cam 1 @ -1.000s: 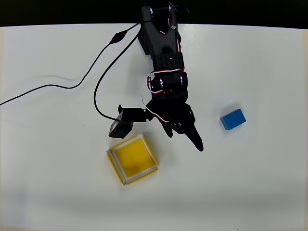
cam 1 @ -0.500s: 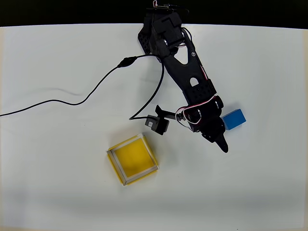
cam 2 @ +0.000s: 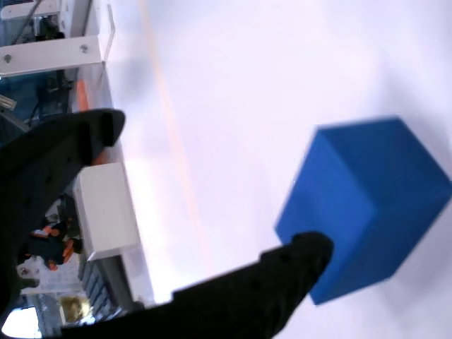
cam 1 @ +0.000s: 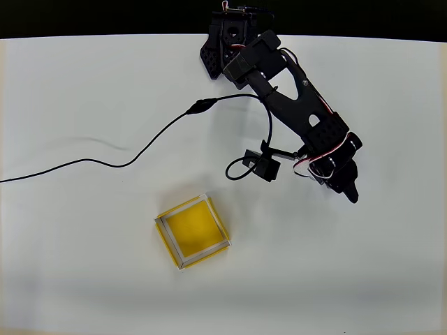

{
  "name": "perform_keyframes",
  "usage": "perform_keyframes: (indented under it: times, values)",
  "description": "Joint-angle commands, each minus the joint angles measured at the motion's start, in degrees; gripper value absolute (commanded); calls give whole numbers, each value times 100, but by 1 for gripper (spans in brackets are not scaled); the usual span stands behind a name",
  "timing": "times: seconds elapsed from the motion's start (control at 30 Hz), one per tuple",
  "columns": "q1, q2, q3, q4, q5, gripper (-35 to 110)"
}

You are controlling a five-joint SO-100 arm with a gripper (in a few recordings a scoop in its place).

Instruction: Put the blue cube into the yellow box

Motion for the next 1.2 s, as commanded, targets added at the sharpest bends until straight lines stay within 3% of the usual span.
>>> perform_keyframes:
  times: [0.0,0.7,1.17]
  values:
    - [-167,114,-580,44,132,49]
    - [-589,-1292,-1494,-281,334,47]
    - [-439,-1626,-1556,-562,-202,35]
